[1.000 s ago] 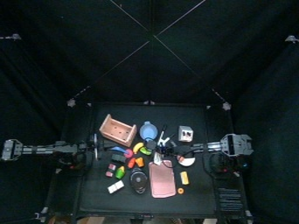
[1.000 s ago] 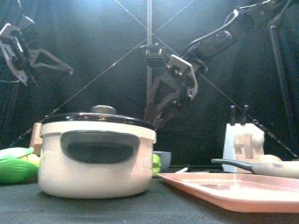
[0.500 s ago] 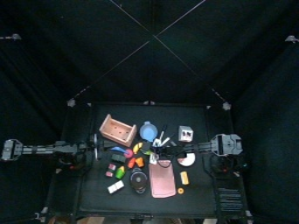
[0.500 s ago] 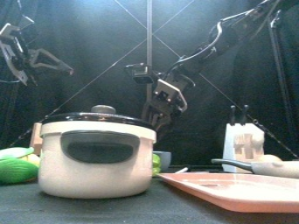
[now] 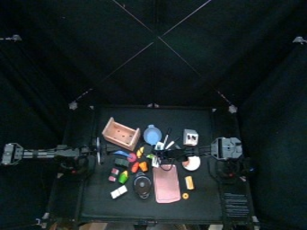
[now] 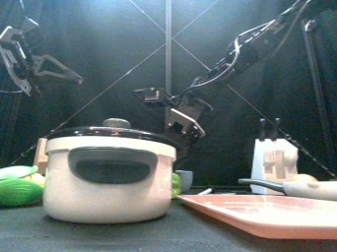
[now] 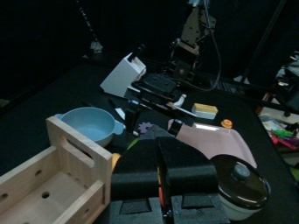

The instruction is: Grab starfruit

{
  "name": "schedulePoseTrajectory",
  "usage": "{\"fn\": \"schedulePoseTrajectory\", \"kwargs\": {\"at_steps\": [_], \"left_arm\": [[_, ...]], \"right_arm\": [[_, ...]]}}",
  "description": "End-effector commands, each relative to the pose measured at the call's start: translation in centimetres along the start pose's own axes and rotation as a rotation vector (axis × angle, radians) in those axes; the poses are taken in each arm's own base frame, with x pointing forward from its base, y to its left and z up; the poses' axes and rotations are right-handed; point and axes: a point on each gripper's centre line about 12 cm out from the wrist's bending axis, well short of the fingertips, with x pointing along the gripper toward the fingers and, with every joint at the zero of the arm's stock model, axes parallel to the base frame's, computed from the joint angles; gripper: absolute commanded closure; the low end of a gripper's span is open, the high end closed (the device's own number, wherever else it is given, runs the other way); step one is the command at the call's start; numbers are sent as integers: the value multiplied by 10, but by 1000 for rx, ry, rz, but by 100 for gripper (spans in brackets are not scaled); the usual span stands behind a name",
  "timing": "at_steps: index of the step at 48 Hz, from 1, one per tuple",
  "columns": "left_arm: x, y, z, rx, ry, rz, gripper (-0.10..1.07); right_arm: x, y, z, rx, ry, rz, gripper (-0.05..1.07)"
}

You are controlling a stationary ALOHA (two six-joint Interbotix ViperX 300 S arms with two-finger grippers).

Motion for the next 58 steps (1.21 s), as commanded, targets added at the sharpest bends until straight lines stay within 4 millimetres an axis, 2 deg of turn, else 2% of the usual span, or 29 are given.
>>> {"fn": "schedulePoseTrajectory", "kwargs": {"at_steps": [1,23,28,36,42,58], "left_arm": [[2,-1,6,1,-20,-3,100],[2,-1,6,1,-20,-3,100],[2,-1,6,1,-20,-3,100],[2,-1,6,1,-20,-3,100],[2,-1,6,1,-20,-3,100],[2,-1,6,-1,-20,-3,100]], "right_arm": [[-8,-5,14,15,-39,-4,5],[-1,-5,8,10,-16,-8,6],[0,-5,8,10,-10,-11,13],[-1,-5,8,10,-4,-15,32],[-3,-4,8,9,-3,-16,41],[-19,0,18,16,-39,-5,42]]}}
